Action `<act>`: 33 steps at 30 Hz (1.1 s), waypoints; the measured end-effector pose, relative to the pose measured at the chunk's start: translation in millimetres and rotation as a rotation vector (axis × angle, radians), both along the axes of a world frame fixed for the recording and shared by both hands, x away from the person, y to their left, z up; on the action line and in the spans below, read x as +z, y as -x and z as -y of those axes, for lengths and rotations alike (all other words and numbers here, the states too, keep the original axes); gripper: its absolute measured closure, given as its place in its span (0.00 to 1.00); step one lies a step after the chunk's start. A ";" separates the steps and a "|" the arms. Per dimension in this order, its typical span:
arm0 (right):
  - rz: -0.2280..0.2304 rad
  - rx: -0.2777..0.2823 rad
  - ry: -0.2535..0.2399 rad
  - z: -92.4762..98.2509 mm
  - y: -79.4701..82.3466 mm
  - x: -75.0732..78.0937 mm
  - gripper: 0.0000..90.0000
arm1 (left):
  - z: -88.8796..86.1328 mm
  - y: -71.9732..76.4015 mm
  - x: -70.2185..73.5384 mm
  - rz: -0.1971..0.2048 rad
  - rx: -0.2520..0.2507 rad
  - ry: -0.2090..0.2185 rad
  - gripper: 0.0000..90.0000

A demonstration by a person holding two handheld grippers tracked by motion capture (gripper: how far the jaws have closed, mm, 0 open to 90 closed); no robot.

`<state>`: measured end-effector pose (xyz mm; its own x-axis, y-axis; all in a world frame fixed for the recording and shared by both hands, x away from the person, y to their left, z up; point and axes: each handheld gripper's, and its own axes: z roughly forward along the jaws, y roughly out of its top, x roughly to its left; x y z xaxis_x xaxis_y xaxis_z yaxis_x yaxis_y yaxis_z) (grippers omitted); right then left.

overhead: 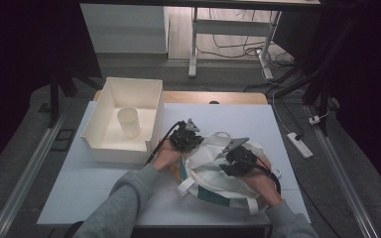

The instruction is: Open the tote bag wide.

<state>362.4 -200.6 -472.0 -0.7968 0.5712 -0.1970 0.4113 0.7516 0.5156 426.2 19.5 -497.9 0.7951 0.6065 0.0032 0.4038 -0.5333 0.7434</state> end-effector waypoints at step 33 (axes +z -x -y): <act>0.118 -0.147 -0.150 14.8 -64.0 -7.5 0.98 | 1.9 -1.0 -3.6 -0.005 0.005 0.003 0.96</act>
<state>426.4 -215.4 -479.5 -0.6796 0.7090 -0.1883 0.4408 0.5999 0.6677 427.3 17.6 -501.5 0.7918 0.6108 -0.0029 0.4104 -0.5285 0.7431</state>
